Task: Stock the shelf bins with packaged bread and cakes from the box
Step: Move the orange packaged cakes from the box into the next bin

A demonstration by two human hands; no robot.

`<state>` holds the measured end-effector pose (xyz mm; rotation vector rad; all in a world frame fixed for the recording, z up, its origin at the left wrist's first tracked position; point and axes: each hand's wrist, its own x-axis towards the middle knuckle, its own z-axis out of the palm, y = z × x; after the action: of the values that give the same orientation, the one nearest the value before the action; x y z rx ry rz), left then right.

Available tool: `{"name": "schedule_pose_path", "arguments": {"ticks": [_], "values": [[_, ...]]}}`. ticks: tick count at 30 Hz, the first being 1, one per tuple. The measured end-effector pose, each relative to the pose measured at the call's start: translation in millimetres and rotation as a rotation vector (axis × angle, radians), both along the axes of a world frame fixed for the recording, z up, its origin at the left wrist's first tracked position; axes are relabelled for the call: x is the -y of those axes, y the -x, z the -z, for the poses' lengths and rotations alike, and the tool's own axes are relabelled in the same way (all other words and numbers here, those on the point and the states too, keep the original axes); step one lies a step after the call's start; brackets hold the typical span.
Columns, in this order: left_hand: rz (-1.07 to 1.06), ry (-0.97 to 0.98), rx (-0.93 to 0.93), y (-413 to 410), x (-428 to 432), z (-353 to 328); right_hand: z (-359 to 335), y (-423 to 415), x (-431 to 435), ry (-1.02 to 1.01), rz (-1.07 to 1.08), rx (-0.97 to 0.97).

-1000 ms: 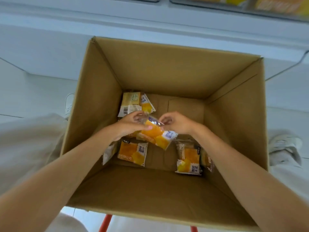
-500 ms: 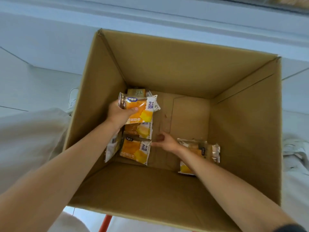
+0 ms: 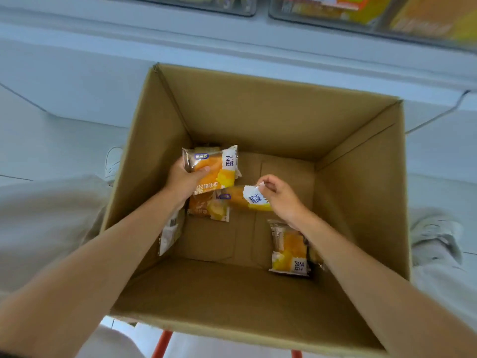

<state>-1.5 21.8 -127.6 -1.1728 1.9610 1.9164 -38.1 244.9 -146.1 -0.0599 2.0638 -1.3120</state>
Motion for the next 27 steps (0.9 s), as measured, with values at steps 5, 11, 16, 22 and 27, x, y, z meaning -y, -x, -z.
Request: {"name": "schedule_pose_path", "arguments": {"ticks": [5, 11, 16, 22, 27], "values": [[0.044, -0.053, -0.021, 8, -11, -38, -82, 39, -31, 0.043, 0.132, -0.184], [0.215, -0.403, -0.077, 10, -54, -97, -128, 45, -18, 0.161, 0.426, -0.049], [0.349, -0.406, -0.121, 8, -66, -127, -151, 40, -14, 0.114, 0.492, -0.142], [0.335, -0.32, -0.22, 23, -74, -157, -185, 39, -34, 0.172, 0.21, 0.026], [0.403, -0.157, -0.364, 54, -96, -202, -225, 55, -60, 0.397, 0.205, 0.036]]}}
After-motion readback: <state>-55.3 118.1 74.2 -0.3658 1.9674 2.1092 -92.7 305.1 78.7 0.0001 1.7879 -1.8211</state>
